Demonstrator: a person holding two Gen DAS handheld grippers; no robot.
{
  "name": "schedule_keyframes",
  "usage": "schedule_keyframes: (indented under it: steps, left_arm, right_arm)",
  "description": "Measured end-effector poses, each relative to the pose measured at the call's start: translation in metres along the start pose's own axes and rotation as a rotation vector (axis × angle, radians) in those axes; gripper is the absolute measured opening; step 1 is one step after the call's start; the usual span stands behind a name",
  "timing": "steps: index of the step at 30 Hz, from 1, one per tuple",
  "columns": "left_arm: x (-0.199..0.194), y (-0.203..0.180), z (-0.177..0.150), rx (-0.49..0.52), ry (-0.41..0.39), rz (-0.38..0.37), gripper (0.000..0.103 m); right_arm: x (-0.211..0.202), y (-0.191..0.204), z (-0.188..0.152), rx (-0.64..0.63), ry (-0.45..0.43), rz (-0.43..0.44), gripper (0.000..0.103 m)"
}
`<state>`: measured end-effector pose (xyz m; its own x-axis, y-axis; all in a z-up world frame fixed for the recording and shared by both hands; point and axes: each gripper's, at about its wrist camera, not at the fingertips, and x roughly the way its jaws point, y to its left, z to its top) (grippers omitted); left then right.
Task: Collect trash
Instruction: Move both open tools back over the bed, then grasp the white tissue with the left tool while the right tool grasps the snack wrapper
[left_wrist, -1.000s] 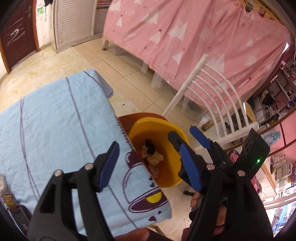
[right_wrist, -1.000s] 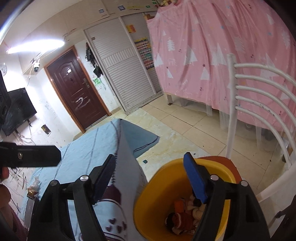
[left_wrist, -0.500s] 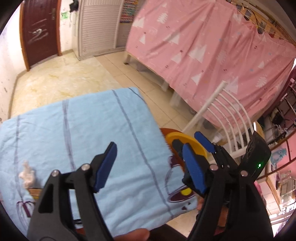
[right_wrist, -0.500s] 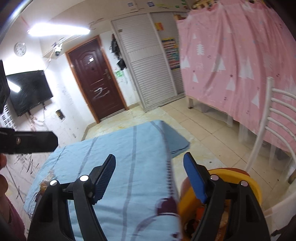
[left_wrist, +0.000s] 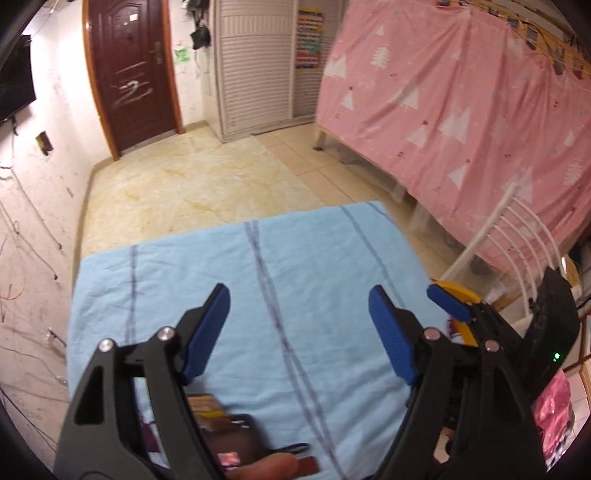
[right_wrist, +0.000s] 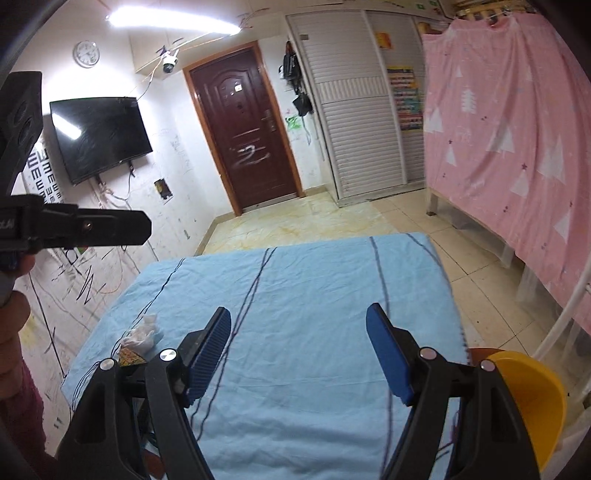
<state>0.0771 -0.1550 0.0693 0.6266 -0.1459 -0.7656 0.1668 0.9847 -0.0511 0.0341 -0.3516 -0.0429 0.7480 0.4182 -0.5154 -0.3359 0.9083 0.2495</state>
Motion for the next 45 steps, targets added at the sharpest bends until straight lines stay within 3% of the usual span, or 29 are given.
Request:
schedule_keyframes:
  steps: [16,27,30,38,45]
  left_arm:
    - [0.024,0.096,-0.024,-0.08,0.081,0.097,0.075]
    - [0.068,0.13,-0.063,-0.118,0.213,0.076,0.073]
    - [0.077,0.135,-0.072,-0.136,0.247,0.054,0.061]
    - [0.086,0.145,-0.081,-0.163,0.271,0.035,0.013]
    - [0.079,0.159,-0.08,-0.178,0.243,0.052,0.008]
  right_arm:
    - [0.039,0.071,-0.006,-0.127,0.094,0.095,0.069]
    - [0.054,0.108,-0.018,-0.214,0.158,0.135,0.069]
    - [0.057,0.114,-0.019,-0.226,0.169,0.141,0.069]
    - [0.06,0.135,-0.022,-0.272,0.188,0.226,0.071]
    - [0.064,0.164,-0.028,-0.308,0.214,0.341,0.072]
